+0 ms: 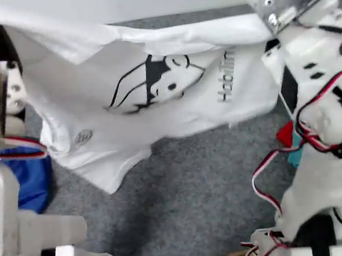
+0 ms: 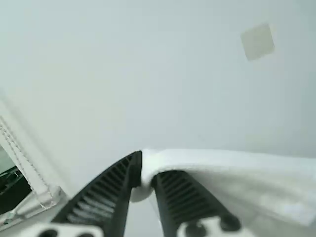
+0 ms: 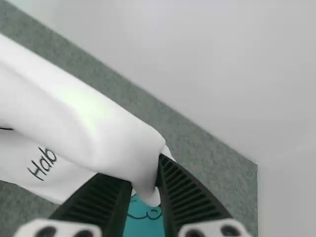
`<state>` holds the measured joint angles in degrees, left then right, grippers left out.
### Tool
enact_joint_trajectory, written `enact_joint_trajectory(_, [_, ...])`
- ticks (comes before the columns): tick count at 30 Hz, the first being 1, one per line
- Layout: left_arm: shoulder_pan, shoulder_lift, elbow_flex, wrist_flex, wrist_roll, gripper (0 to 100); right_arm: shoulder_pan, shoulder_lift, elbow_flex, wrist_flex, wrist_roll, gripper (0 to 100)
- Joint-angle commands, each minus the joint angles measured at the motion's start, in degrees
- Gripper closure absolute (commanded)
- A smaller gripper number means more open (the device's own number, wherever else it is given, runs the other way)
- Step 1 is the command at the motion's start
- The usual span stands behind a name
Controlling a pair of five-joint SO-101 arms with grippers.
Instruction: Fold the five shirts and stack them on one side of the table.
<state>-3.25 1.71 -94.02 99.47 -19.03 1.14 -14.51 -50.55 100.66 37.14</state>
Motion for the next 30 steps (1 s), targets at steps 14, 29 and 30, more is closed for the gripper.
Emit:
enact_joint_trajectory(14, [-0.2, -19.0, 13.8, -4.4, -8.4, 100, 1.1, -23.2, 17.5, 2.3, 5.5, 98.8])
enact_joint_trajectory(29, [-0.4, -28.2, 36.8, -1.1, -15.0, 100, 5.3, -30.5, 41.8, 1.3, 16.4, 98.8])
enact_joint_trajectory(30, [-0.3, -28.1, 42.1, -1.6, -15.0, 100, 3.8, -29.8, 45.8, 0.7, 16.4, 98.8])
